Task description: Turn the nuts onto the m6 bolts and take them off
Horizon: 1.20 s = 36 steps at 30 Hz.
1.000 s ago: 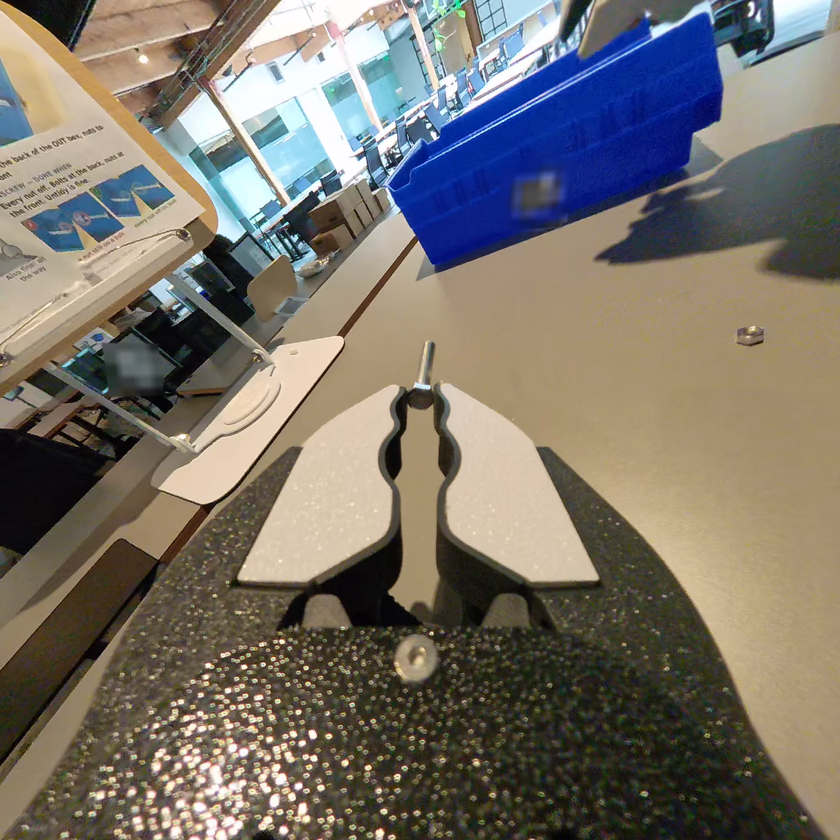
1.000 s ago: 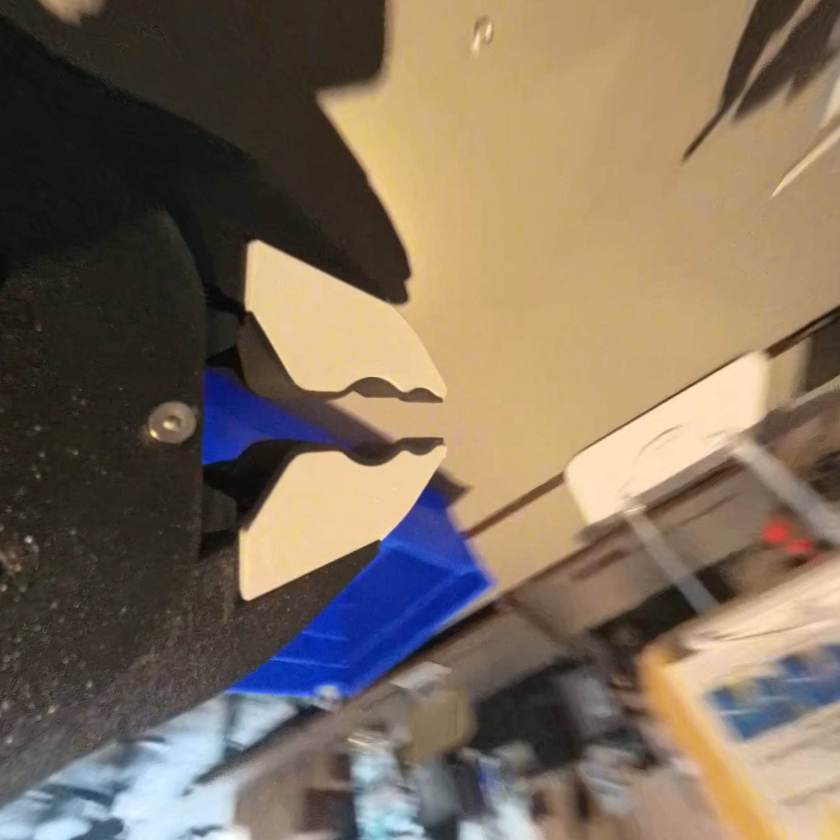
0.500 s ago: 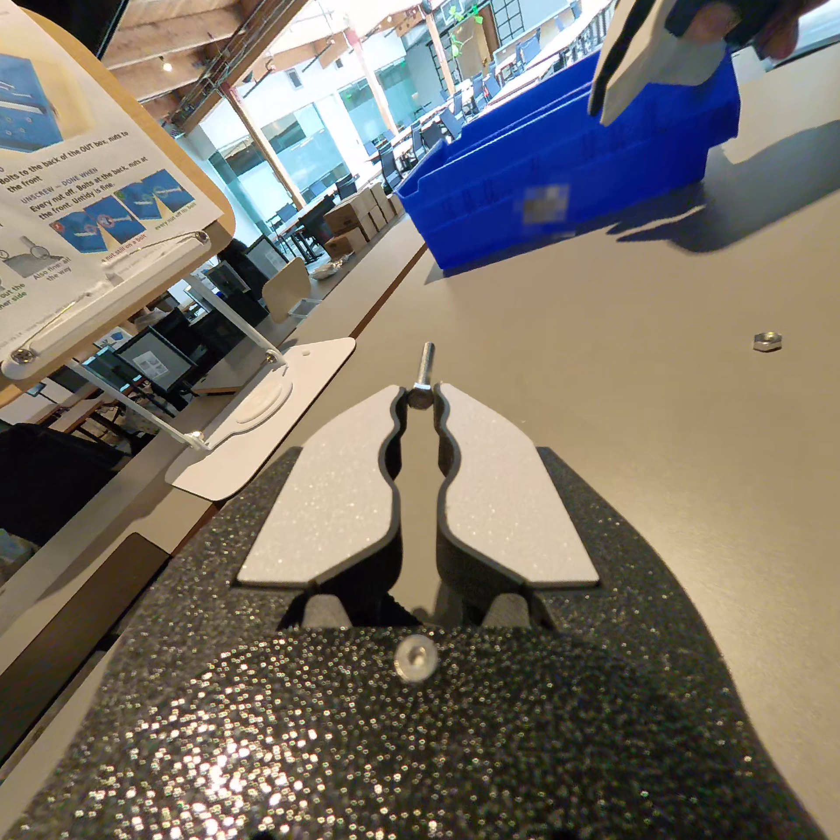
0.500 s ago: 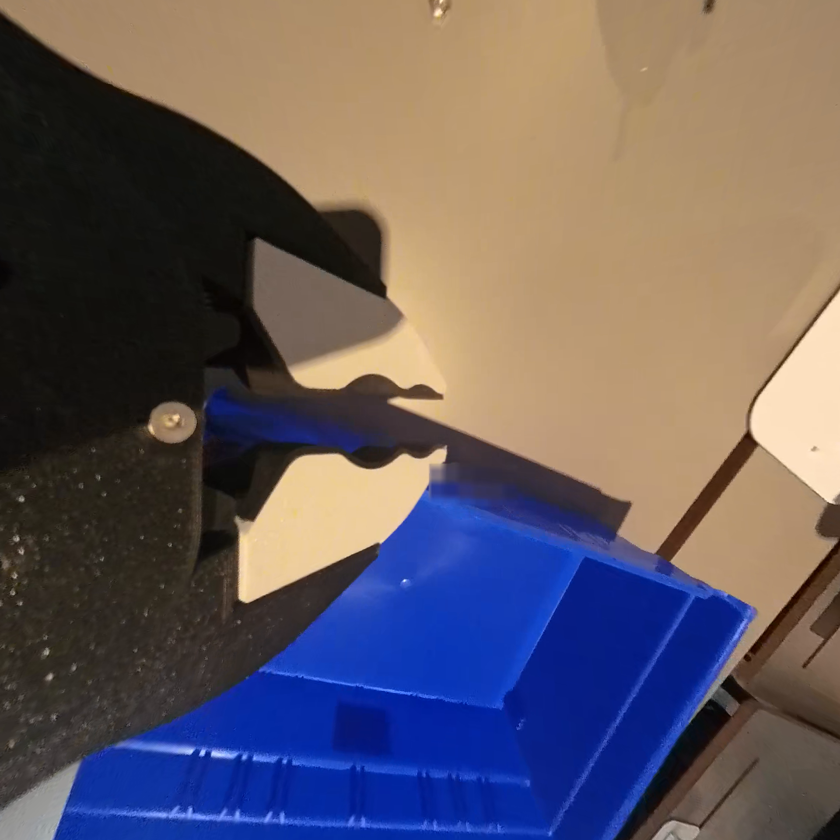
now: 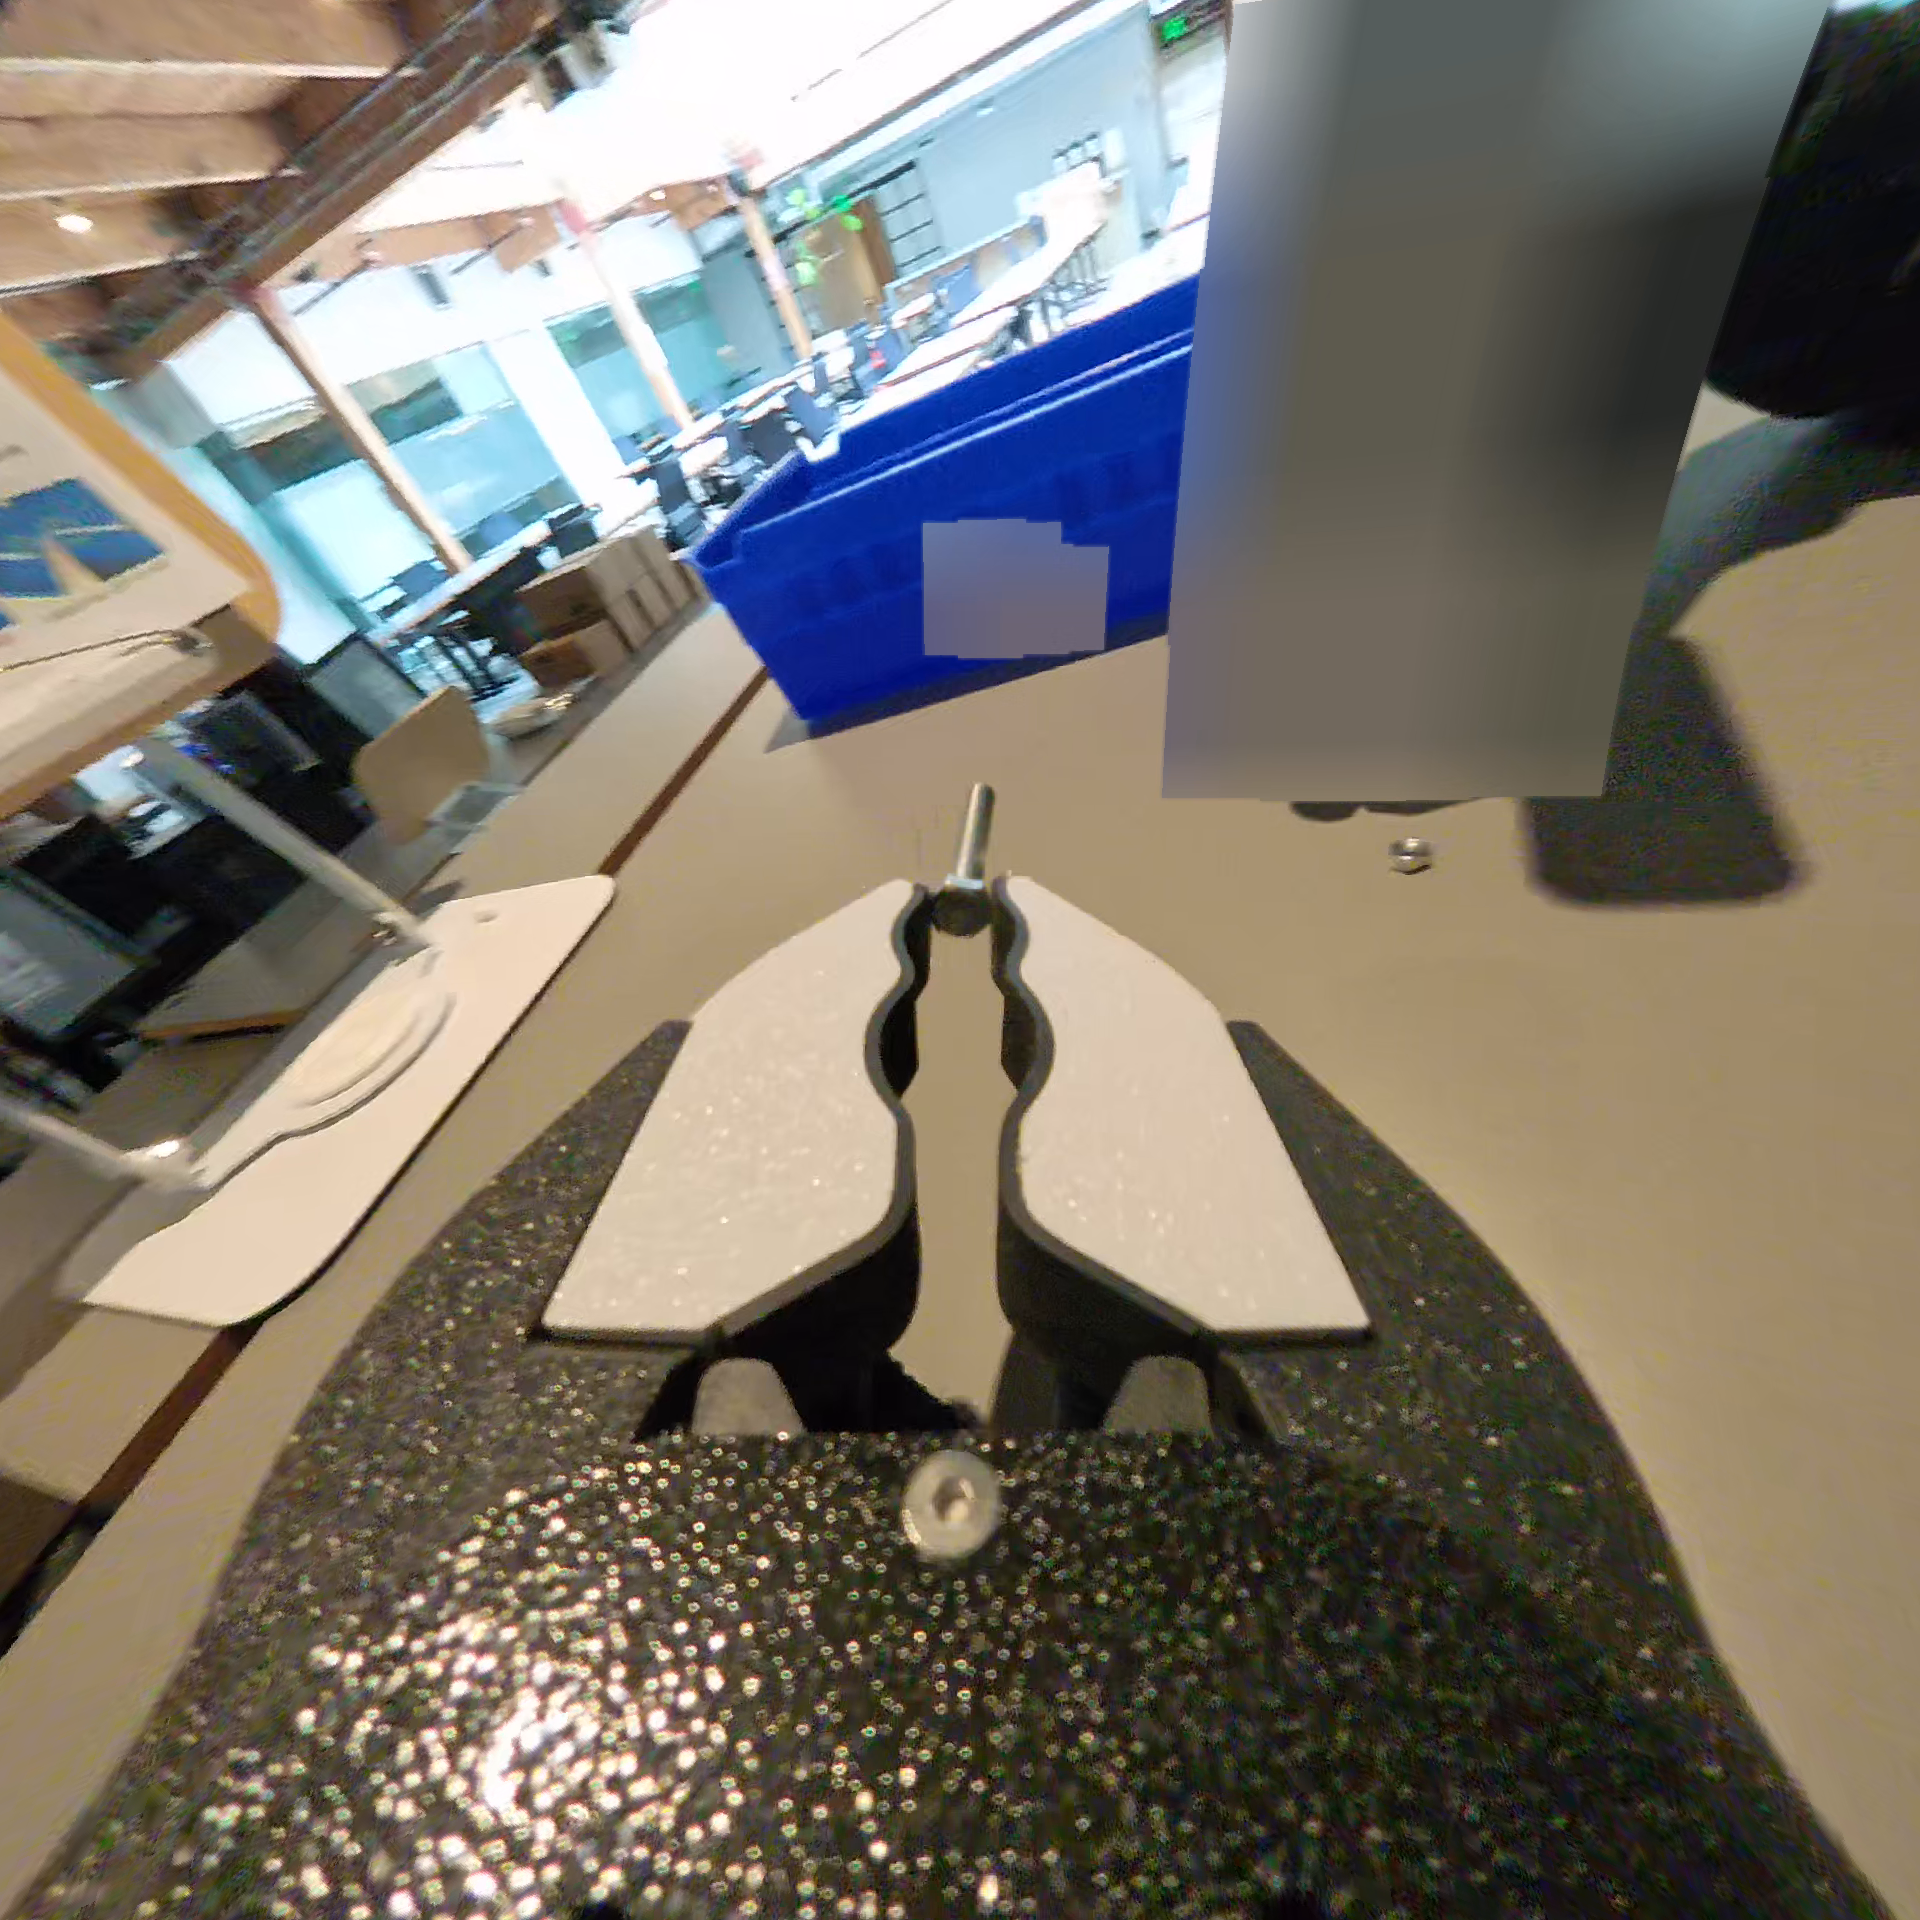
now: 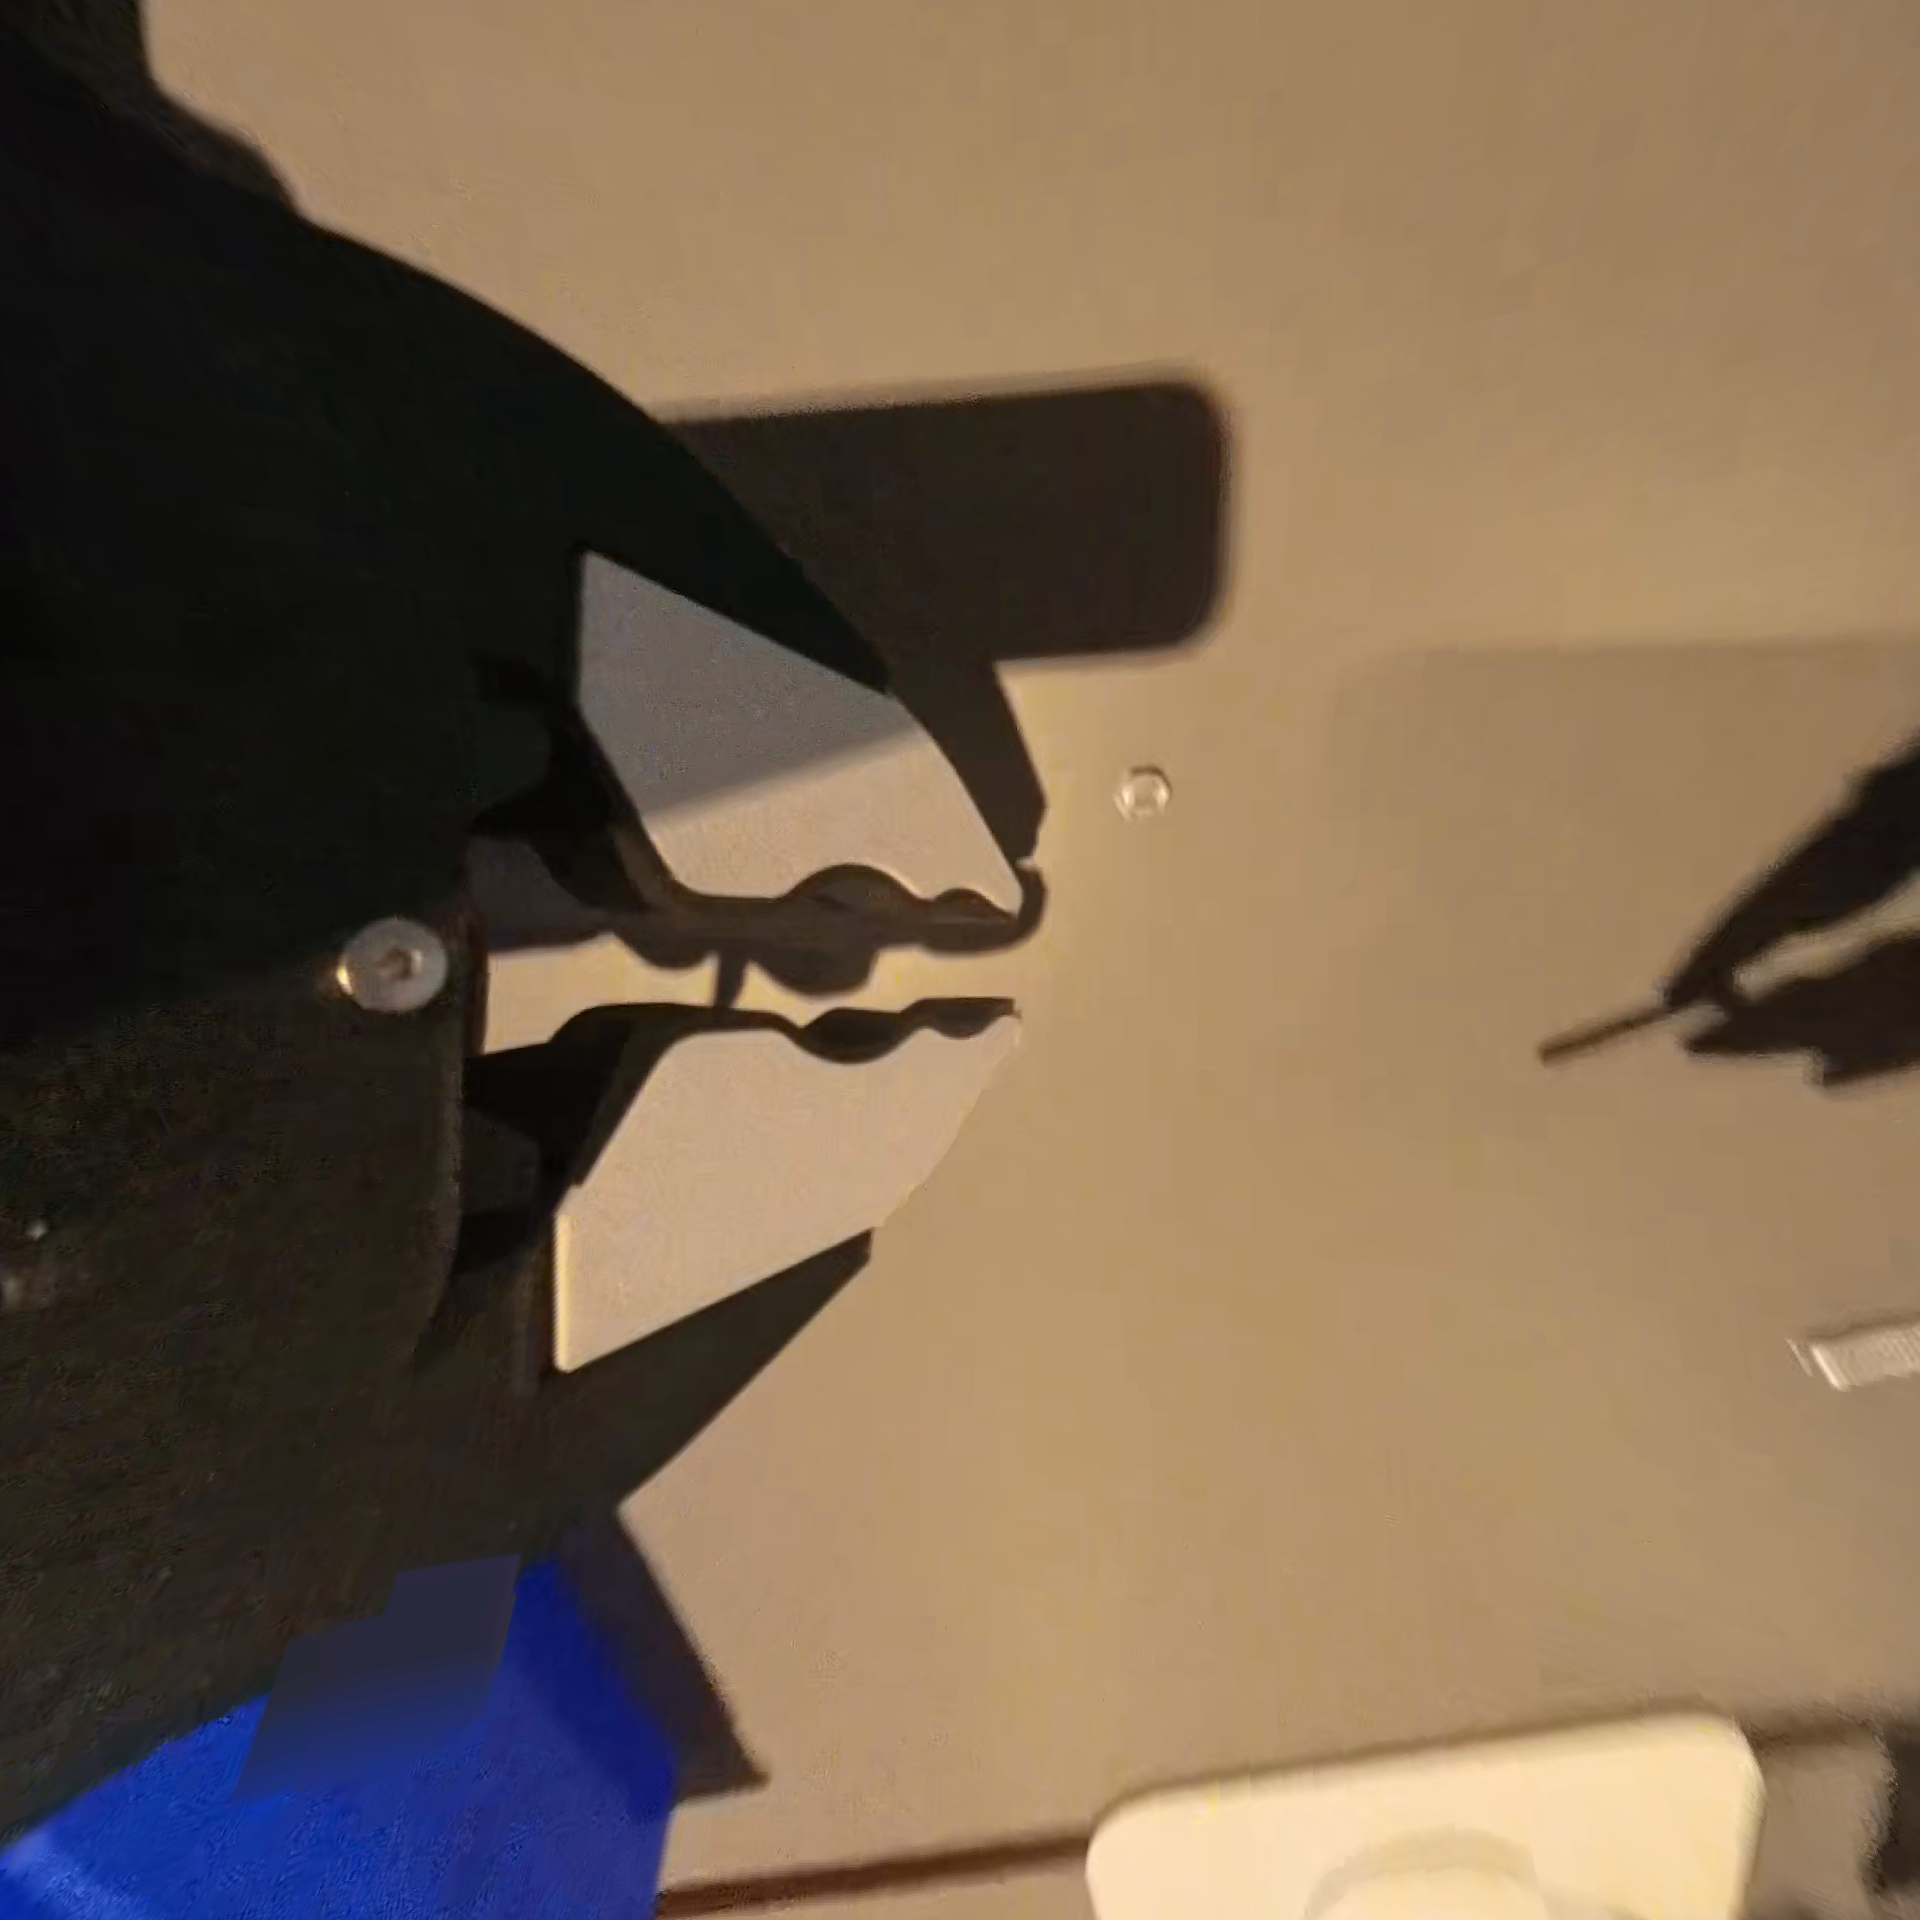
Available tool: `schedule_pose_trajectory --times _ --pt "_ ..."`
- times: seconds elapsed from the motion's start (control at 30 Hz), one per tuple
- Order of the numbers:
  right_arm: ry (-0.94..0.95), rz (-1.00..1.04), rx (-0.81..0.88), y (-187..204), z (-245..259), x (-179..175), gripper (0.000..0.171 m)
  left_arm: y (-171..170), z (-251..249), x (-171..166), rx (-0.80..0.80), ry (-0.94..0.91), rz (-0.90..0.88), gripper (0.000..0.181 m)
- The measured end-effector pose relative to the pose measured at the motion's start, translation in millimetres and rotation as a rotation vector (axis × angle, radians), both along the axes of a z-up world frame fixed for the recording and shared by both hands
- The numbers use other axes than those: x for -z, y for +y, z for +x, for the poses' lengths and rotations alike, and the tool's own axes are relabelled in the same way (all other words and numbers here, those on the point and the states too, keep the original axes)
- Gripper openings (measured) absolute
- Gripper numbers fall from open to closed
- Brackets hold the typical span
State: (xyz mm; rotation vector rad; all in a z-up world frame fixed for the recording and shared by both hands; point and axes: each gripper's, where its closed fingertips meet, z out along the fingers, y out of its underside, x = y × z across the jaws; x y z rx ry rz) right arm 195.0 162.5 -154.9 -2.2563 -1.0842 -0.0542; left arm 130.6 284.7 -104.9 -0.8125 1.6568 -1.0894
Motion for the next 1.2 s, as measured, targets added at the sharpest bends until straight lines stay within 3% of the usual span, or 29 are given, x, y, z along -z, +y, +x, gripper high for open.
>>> schedule_pose_trajectory --times 0.03,0.13,0.5,0.7,0.93,1.03,1.2 --pt "-0.007 -0.041 -0.030 -0.6 -6.2 13.7 0.016 -3.4 0.6 2.0 0.014 0.014 0.007 0.010" --pt "0.078 -0.092 -0.087 0.0 -25.5 29.5 0.022 -6.4 2.3 7.1 0.019 0.041 0.033 0.010" --pt "0.231 -0.137 -0.081 5.0 -40.3 31.7 0.023 -7.6 2.6 9.4 0.024 0.056 0.042 0.010" --pt "0.261 -0.165 -0.054 7.1 -44.4 32.7 0.011 -9.0 2.5 11.1 0.031 0.067 0.048 0.010" --pt "0.291 -0.150 -0.054 13.8 -46.4 29.5 0.009 -10.2 1.3 4.9 0.040 0.041 0.005 0.010" --pt "0.416 -0.036 -0.038 33.1 -50.8 5.3 0.009 -14.4 -1.1 -5.5 0.052 -0.007 -0.065 0.010" --pt "0.877 0.341 -0.162 63.2 -62.0 -90.2 0.009 -17.4 -9.9 -44.9 0.066 -0.209 -0.387 0.010"
